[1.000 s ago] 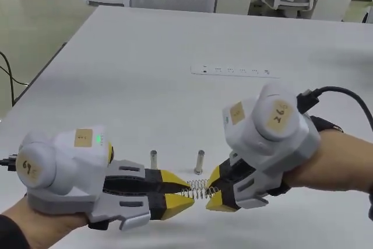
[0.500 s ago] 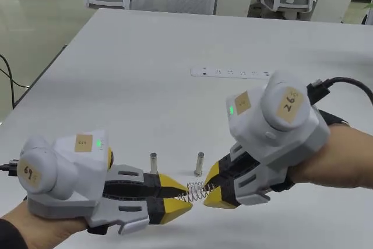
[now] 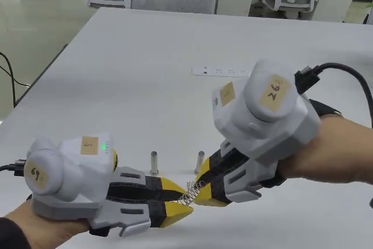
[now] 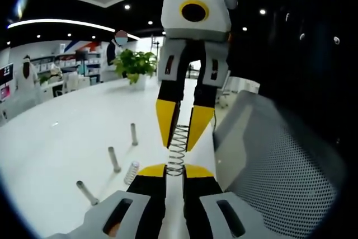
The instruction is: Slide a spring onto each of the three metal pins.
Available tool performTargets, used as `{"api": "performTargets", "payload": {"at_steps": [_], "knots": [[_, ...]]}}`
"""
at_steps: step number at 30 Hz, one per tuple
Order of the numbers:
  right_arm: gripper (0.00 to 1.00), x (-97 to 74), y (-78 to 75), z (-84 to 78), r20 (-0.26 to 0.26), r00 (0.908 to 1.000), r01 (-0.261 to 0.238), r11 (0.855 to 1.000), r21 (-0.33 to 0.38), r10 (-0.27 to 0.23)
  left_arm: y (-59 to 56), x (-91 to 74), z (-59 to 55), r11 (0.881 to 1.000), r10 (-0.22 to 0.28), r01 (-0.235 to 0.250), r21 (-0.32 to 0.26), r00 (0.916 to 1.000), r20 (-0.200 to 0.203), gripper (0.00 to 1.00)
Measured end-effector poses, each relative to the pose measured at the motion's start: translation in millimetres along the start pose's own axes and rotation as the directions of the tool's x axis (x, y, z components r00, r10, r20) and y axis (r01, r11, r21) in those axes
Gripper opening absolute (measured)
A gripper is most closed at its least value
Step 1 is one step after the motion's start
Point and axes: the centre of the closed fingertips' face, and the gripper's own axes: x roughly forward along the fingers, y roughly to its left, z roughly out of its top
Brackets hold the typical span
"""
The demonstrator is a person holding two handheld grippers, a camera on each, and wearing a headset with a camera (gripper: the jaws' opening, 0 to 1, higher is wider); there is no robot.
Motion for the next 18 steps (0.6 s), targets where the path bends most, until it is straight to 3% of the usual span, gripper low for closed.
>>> {"api": "performTargets", "payload": {"at_steps": [18], "knots": [[0.07, 4.3, 1.6, 6.0, -0.034, 0.9994, -0.010, 1.000, -0.026, 0.009, -0.4, 3.3, -4.7, 1.000, -0.003, 0.003, 0.006, 0.9999, -0.012, 0.03]]}}
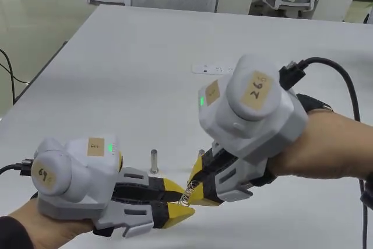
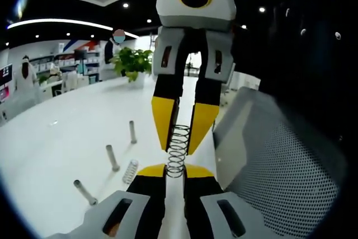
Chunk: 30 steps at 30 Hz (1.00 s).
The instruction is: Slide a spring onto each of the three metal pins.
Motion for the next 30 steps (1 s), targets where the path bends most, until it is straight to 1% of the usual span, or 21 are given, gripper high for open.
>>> {"api": "performTargets", "payload": {"at_steps": [5, 8, 12, 23, 30], "knots": [[0.07, 0.1, 0.1, 0.4, -0.002, 1.0000, -0.001, 1.000, 0.000, 0.001, 0.0, 0.3, 0.6, 1.000, 0.000, 0.000, -0.003, 1.0000, 0.003, 0.04], [0.07, -0.2, 0.0, 2.0, 0.005, 1.0000, -0.002, 1.000, 0.002, 0.002, 0.3, -0.5, 2.6, 1.000, 0.002, -0.002, -0.011, 0.9999, 0.013, 0.05], [0.07, -1.0, -1.9, -0.1, -0.004, 1.0000, 0.003, 1.000, 0.005, -0.003, 1.8, -2.1, 2.3, 1.000, 0.009, -0.009, -0.015, 0.9998, 0.015, 0.07], [0.07, -8.9, -9.9, -12.4, -0.033, 0.9991, 0.027, 0.999, 0.021, -0.026, 14.6, -14.6, 0.4, 0.996, 0.074, -0.072, -0.049, 0.9963, 0.043, 0.17], [0.07, -13.8, -15.3, -23.3, -0.058, 0.9974, 0.045, 0.998, 0.035, -0.043, 21.6, -25.0, -3.9, 0.990, 0.122, -0.118, -0.072, 0.9914, 0.048, 0.27]]}}
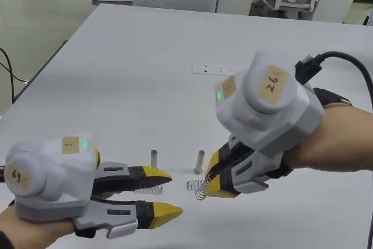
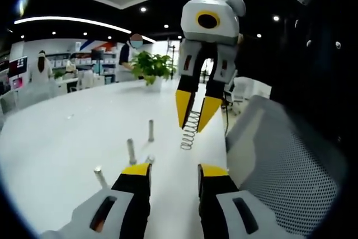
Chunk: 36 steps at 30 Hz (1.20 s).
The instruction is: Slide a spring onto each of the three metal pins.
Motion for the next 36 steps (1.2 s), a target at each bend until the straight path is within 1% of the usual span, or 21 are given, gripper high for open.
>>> {"api": "performTargets", "payload": {"at_steps": [5, 8, 16, 20, 28, 32, 36], "knots": [[0.07, -3.6, -2.9, -5.9, -0.009, 0.9999, 0.007, 1.000, 0.014, -0.007, 5.2, -7.9, -0.4, 0.999, 0.033, -0.033, -0.010, 0.9994, 0.008, 0.30], [0.07, -6.2, -6.0, -9.8, -0.013, 0.9998, 0.015, 1.000, 0.024, -0.015, 8.5, -12.9, 0.2, 0.998, 0.056, -0.056, -0.019, 0.9983, 0.018, 0.34], [0.07, -17.0, -18.4, -22.9, -0.023, 0.9986, 0.048, 0.997, 0.059, -0.046, 21.1, -27.5, -4.3, 0.991, 0.128, -0.127, -0.044, 0.9914, 0.028, 0.43], [0.07, -22.2, -26.0, -31.2, -0.038, 0.9970, 0.070, 0.995, 0.074, -0.067, 25.6, -31.8, -6.4, 0.987, 0.150, -0.148, -0.058, 0.9882, 0.031, 0.46], [0.07, -34.3, -40.5, -42.9, -0.058, 0.9933, 0.106, 0.989, 0.104, -0.100, 29.9, -34.1, -7.0, 0.983, 0.172, -0.169, -0.069, 0.9844, 0.038, 0.51], [0.07, -42.2, -50.0, -50.1, -0.074, 0.9896, 0.131, 0.984, 0.119, -0.123, 31.8, -35.1, -7.5, 0.981, 0.181, -0.177, -0.072, 0.9827, 0.040, 0.54], [0.07, -47.6, -61.5, -60.0, -0.107, 0.9836, 0.158, 0.979, 0.126, -0.145, 33.3, -36.3, -8.5, 0.980, 0.186, -0.183, -0.075, 0.9817, 0.040, 0.56]]}}
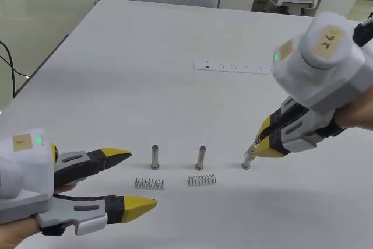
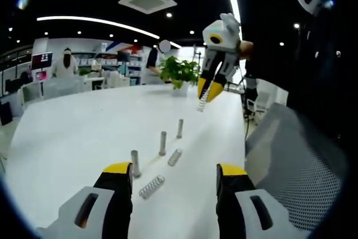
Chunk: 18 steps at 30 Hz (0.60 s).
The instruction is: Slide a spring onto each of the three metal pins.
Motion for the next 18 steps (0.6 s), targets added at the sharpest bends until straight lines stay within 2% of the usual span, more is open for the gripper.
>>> {"api": "performTargets", "payload": {"at_steps": [8, 18], "knots": [[0.07, 5.1, -26.5, -14.4, -0.051, 0.9979, 0.041, 0.999, 0.028, -0.039, 0.7, -1.0, 0.0, 1.000, 0.004, -0.004, -0.001, 1.0000, 0.000, 0.57], [0.07, 20.0, -43.4, -23.6, -0.086, 0.9956, 0.042, 0.998, 0.044, -0.038, 3.2, -2.8, 0.6, 1.000, 0.015, -0.015, -0.003, 0.9999, 0.002, 0.58]]}}
